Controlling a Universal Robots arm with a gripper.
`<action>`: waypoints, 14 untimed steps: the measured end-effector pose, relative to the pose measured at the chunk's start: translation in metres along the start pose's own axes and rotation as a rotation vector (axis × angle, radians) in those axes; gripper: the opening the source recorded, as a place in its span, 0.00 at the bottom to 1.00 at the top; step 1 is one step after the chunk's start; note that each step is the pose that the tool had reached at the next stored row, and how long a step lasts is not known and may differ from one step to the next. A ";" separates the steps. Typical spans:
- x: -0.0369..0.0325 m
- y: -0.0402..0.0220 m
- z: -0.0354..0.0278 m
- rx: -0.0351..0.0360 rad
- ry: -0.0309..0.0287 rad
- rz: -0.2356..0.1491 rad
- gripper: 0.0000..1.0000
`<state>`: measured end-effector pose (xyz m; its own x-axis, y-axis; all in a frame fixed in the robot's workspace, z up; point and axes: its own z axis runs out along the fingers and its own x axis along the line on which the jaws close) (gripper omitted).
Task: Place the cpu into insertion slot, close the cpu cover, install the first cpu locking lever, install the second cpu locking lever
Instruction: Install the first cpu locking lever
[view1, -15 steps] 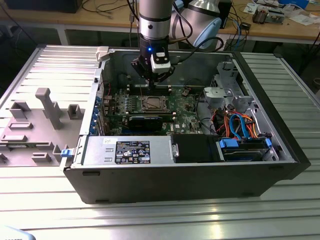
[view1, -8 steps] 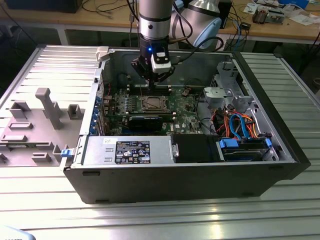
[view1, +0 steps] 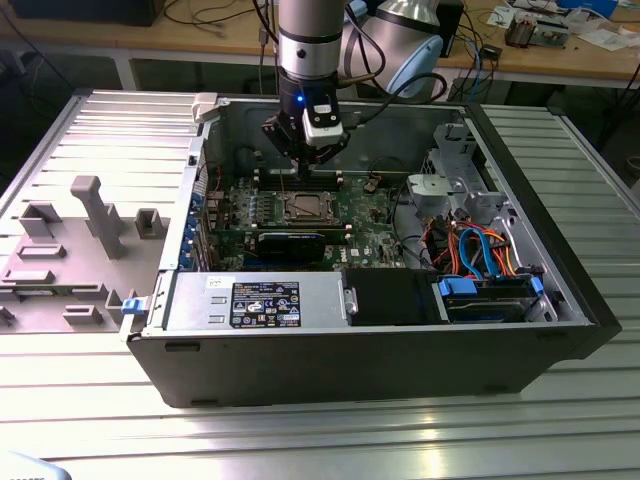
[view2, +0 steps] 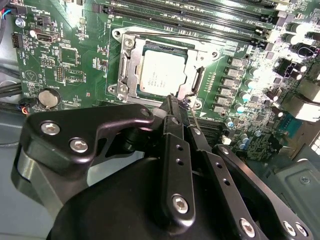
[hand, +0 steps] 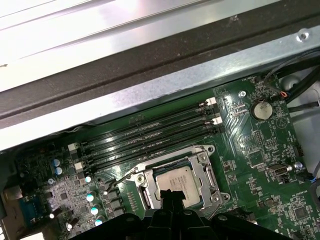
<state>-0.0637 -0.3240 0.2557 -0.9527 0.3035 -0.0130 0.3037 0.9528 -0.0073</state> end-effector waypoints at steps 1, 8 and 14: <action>0.0000 0.0000 0.0000 0.0000 0.0000 -0.002 0.11; 0.0000 0.0000 0.0000 -0.0001 -0.0001 -0.014 0.11; 0.0000 0.0000 0.0000 -0.0003 -0.0001 -0.024 0.11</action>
<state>-0.0637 -0.3240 0.2557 -0.9597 0.2806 -0.0130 0.2807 0.9598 -0.0074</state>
